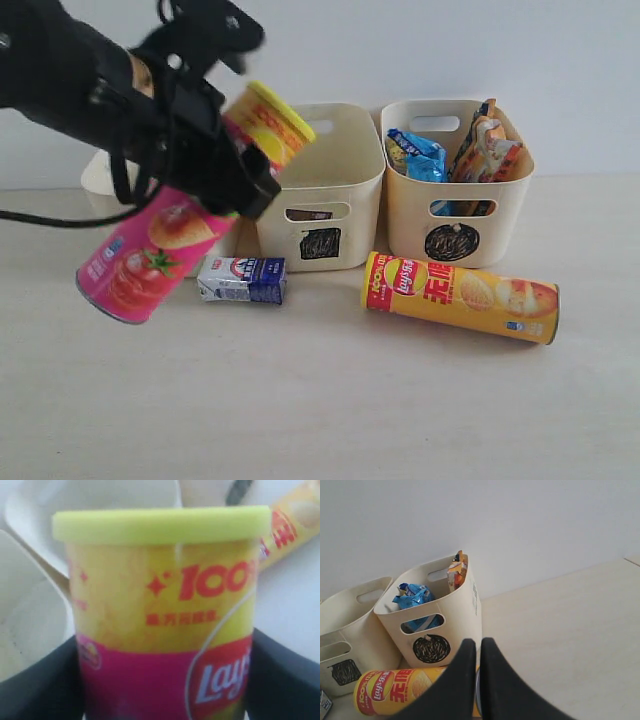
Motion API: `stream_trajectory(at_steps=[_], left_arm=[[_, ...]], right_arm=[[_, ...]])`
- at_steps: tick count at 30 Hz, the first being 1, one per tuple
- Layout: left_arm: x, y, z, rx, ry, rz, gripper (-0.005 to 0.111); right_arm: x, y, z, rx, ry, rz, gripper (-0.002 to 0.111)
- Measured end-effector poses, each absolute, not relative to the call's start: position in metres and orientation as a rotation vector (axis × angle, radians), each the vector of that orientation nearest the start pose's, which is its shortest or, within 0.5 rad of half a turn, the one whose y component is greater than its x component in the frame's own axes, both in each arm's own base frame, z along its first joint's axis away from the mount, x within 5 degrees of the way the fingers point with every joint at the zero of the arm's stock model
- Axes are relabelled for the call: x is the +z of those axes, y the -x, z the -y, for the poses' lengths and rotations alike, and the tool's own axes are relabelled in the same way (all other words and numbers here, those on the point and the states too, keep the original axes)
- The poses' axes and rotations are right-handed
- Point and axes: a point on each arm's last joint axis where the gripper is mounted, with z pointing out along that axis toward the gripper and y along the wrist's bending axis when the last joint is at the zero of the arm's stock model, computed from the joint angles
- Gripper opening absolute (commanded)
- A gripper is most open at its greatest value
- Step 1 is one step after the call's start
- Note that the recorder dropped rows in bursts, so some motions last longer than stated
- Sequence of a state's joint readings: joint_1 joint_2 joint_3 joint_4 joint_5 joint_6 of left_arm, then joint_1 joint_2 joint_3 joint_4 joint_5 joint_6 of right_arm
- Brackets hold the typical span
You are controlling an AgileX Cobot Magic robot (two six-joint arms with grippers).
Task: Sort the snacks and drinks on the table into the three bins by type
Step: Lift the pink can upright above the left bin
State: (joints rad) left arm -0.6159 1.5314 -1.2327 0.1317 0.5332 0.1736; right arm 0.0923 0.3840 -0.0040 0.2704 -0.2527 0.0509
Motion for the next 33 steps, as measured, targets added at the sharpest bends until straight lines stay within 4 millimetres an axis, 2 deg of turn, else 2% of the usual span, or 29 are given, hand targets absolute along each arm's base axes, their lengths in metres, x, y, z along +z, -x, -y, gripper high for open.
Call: stream_trajectory(at_steps=[7,12,15,17,18,19,23,28,33], left_arm=[[0.368,-0.311,0.141,-0.154,-0.518,-2.017,0.005],[0.397,-0.330,0.114,-0.172,-0.337,-1.811,0.005],[0.407,-0.342,0.099,-0.179,-0.261,-1.685,0.005],[0.404,-0.359,0.087,-0.187,-0.194,-1.609,0.005],[0.395,-0.372,0.080,-0.192,-0.150,-1.581,0.005],[0.391,-0.378,0.078,-0.200,-0.127,-1.565,0.005],[0.346,-0.420,0.061,-0.208,-0.009,-1.519,0.005],[0.298,-0.454,0.047,-0.191,0.068,-1.559,0.005],[0.285,-0.478,0.050,-0.189,0.061,-1.552,0.005]], right_arm=[[0.209,-0.090,-0.002,0.258,-0.230,-1.609,0.000],[0.209,-0.090,-0.002,0.258,-0.230,-1.609,0.000],[0.209,-0.090,-0.002,0.258,-0.230,-1.609,0.000],[0.209,-0.090,-0.002,0.258,-0.230,-1.609,0.000],[0.209,-0.090,-0.002,0.258,-0.230,-1.609,0.000],[0.209,-0.090,-0.002,0.258,-0.230,-1.609,0.000],[0.209,-0.090,-0.002,0.258,-0.230,-1.609,0.000],[0.209,-0.090,-0.002,0.258,-0.230,-1.609,0.000],[0.209,-0.090,-0.002,0.258,-0.230,-1.609,0.000]])
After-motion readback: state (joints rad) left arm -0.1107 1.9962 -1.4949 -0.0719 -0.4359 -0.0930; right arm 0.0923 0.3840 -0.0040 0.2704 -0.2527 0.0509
